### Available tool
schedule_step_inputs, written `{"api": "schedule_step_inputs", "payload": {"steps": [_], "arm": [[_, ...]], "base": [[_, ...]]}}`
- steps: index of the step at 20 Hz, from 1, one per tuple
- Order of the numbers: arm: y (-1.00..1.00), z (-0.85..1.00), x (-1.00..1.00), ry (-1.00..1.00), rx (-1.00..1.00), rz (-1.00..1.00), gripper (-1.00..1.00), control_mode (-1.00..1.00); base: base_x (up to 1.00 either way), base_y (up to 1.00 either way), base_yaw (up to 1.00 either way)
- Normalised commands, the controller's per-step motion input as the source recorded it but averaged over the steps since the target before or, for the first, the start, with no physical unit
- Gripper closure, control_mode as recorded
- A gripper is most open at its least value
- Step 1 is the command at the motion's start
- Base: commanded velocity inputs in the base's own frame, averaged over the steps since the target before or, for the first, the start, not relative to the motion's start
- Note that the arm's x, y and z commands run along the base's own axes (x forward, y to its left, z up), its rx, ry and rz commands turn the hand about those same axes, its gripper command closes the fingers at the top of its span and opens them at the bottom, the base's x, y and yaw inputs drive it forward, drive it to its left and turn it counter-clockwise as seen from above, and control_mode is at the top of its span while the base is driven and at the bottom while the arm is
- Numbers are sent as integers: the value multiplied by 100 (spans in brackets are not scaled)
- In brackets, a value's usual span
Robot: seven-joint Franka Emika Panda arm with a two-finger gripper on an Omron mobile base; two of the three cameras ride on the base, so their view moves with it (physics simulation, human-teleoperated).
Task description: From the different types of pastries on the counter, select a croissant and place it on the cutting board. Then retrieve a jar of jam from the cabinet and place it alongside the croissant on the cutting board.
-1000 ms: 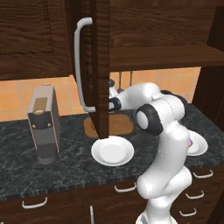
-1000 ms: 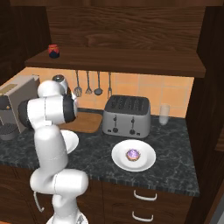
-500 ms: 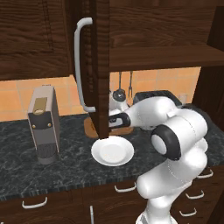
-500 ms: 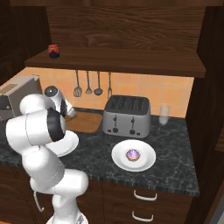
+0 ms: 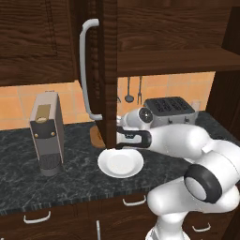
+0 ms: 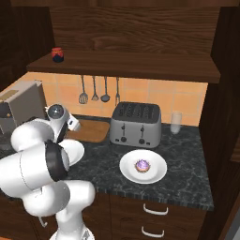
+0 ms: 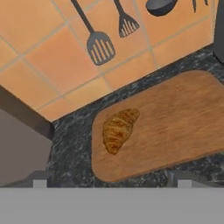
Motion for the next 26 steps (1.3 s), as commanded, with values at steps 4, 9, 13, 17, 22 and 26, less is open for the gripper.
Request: {"api": "schedule_step_inputs", "payload": {"steps": [4,9,13,17,22,26], "arm": [[-14,66,-33,-14,2,9,-100,-100],[-2,40,-28,-9,1,5,-100,-100],[-8,30,-23,-7,0,3,-100,-100],[-21,85,-68,-20,0,1,-100,-100],[-39,94,-61,-13,-1,0,-100,-100],[-27,100,-47,1,0,0,-100,-100]], "base": [[0,0,0],[0,0,0],[0,0,0],[0,0,0],[0,0,0],[0,0,0]]}}
